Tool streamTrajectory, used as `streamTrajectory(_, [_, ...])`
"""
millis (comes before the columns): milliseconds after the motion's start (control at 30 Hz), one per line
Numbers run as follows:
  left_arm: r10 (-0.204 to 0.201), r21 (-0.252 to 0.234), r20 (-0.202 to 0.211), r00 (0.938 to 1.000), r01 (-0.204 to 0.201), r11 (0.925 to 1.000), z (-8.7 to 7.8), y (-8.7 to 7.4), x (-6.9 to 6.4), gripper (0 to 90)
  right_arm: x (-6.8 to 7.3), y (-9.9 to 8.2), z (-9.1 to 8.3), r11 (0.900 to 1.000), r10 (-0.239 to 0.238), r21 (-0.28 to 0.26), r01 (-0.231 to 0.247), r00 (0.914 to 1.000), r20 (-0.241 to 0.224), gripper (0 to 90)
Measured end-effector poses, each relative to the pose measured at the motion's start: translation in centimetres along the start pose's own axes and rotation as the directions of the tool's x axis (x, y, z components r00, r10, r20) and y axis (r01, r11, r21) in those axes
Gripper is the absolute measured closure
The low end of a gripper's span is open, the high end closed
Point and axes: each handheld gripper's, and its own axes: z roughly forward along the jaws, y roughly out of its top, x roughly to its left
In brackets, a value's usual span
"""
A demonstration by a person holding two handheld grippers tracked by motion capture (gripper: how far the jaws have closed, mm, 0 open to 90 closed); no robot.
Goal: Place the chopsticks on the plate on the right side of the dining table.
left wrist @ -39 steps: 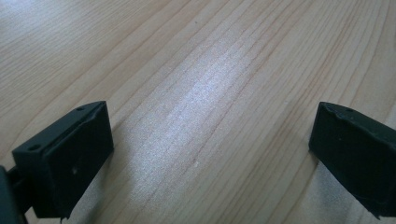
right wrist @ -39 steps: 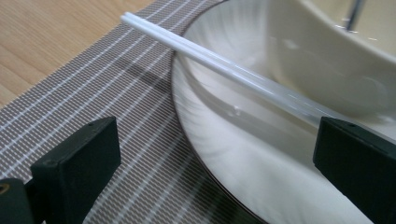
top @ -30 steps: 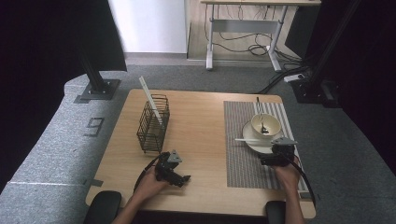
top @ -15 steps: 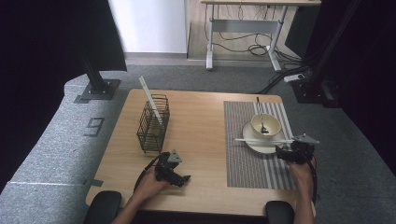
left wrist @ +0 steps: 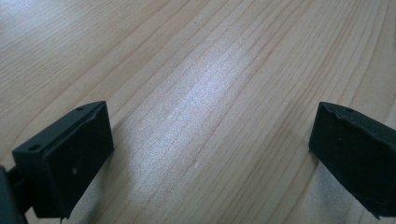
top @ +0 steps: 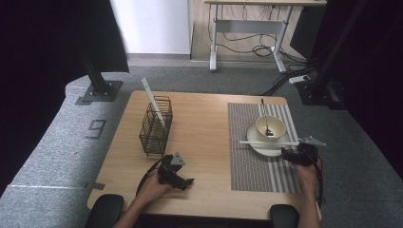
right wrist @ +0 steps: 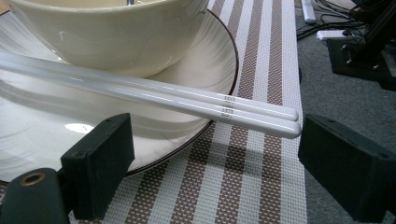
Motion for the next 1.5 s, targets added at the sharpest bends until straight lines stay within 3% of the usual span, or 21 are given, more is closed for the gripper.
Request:
streamTrajectory(400, [0.001, 0.0, 0.001, 1.0, -0.001, 1.0, 0.0, 0.0, 0.0, 0.0, 0.1, 0.0, 0.0, 1.0, -0.004, 0.001, 0.004, 1.0, 0.006, 10.1])
streamTrajectory(633, [0.001, 0.0, 0.001, 1.0, -0.001, 1.0, 0.0, 0.0, 0.0, 0.0, 0.3, 0.4, -0.9, 0.9994, -0.035, 0.005, 0.035, 0.9993, 0.014, 7.5])
streamTrajectory(767, [0.001, 0.0, 0.001, 1.0, -0.001, 1.0, 0.0, 0.0, 0.0, 0.0, 0.9, 0.8, -2.1, 0.9975, -0.071, -0.001, 0.071, 0.9973, 0.016, 3.9])
streamTrajectory(900, [0.001, 0.0, 0.001, 1.0, -0.001, 1.0, 0.0, 0.0, 0.0, 0.0, 1.8, 1.1, -3.2, 0.9936, -0.11, 0.026, 0.11, 0.9937, 0.018, 0.0])
streamTrajectory(1500, [0.002, 0.0, 0.001, 1.0, -0.002, 1.0, 0.0, 0.0, 0.0, 0.0, 5.7, 1.2, -10.0, 0.9916, -0.123, 0.029, 0.126, 0.9881, -0.093, 0.0])
